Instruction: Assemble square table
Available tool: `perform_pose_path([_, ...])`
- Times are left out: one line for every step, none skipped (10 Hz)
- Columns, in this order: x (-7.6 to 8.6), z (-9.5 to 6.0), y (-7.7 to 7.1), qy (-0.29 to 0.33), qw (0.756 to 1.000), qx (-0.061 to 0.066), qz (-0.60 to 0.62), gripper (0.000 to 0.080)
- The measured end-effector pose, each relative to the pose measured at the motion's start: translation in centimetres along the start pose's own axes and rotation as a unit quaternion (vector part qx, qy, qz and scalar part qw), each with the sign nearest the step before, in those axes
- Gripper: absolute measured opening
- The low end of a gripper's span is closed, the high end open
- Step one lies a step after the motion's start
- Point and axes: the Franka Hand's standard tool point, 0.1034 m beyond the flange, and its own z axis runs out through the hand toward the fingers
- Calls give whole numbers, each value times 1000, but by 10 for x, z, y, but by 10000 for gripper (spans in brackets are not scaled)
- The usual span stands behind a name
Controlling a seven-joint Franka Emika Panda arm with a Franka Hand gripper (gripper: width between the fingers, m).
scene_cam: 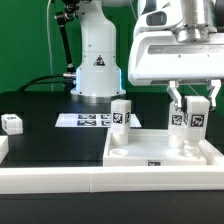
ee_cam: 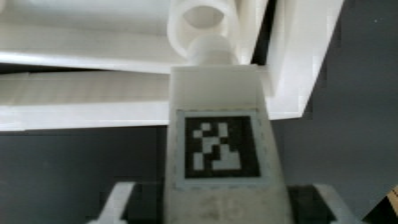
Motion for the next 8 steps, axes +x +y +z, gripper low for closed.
perform_pose_path([0,0,0,0,1000,0,-1,290])
perform_pose_path([-2,2,1,-1,1000,-1,-2,290])
perform_pose_path([-3,3,1,-3,1000,-1,-2,290])
perform_pose_path([-4,4,1,-4,1000,-2,-3,290])
perform_pose_path([-5,5,1,-4,1000,-2,-3,290])
perform_pose_path([-5,5,2,-5,1000,-2,-3,290])
perform_pose_path([-6,5,2,-5,1000,-2,-3,290])
perform_pose_path([-7,6,2,-6,1000,-3,-4,290])
